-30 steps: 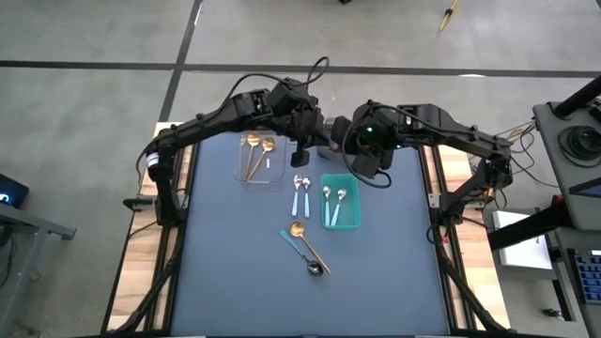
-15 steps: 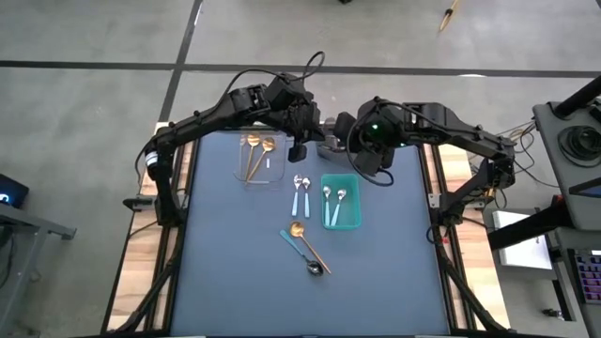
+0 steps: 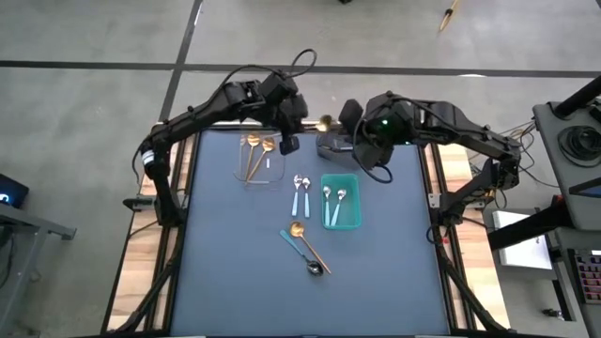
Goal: Sort silverware by color (type)
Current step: Adjust the gold spoon in the transparent bin
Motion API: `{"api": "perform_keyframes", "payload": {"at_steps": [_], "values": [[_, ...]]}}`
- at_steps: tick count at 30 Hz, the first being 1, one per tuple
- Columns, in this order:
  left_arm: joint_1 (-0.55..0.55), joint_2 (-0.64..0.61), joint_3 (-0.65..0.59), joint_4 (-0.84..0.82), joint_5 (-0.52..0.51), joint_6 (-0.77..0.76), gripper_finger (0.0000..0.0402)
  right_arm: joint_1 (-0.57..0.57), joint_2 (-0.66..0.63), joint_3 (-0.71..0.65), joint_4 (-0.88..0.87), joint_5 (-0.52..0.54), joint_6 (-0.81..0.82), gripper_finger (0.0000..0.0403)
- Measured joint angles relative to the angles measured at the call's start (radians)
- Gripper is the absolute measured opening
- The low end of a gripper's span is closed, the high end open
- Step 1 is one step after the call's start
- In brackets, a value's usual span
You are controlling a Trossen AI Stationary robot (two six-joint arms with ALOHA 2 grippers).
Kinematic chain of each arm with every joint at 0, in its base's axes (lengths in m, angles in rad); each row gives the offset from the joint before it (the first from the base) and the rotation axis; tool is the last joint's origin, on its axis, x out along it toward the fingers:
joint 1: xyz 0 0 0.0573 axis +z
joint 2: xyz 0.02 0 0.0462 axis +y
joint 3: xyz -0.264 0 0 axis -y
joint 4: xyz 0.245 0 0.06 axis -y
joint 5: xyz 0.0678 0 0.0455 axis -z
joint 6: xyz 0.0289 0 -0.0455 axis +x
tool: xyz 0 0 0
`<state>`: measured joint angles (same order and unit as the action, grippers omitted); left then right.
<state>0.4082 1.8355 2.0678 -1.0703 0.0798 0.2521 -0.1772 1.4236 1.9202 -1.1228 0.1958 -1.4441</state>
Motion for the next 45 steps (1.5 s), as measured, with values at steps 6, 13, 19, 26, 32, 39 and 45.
{"api": "perform_keyframes", "payload": {"at_steps": [6,13,19,26,32,39,45], "values": [[0.039,-0.001,-0.026,-0.151,-0.148,-0.321,0.0000,0.000,-0.011,0.000,0.048,0.090,0.304,0.0132],[0.045,-0.003,-0.137,-0.174,-0.301,-0.668,0.0000,0.000,-0.010,0.000,0.056,0.206,0.601,0.0132],[0.055,-0.011,-0.302,-0.109,-0.305,-0.775,0.0000,0.000,-0.013,0.000,0.044,0.209,0.775,0.0132],[0.085,-0.026,-0.454,-0.009,-0.308,-0.896,0.0000,-0.007,-0.015,0.000,0.020,0.209,0.879,0.0132],[0.107,-0.032,-0.533,0.103,-0.308,-0.978,0.0000,-0.029,-0.015,0.000,0.020,0.207,0.911,0.0132],[0.103,-0.032,-0.552,0.137,-0.415,-1.076,0.0000,-0.061,-0.015,0.000,0.020,0.206,0.920,0.0132],[0.101,-0.032,-0.561,0.172,-0.404,-1.079,0.0000,-0.087,-0.015,0.000,0.021,0.190,0.929,0.0132]]}}
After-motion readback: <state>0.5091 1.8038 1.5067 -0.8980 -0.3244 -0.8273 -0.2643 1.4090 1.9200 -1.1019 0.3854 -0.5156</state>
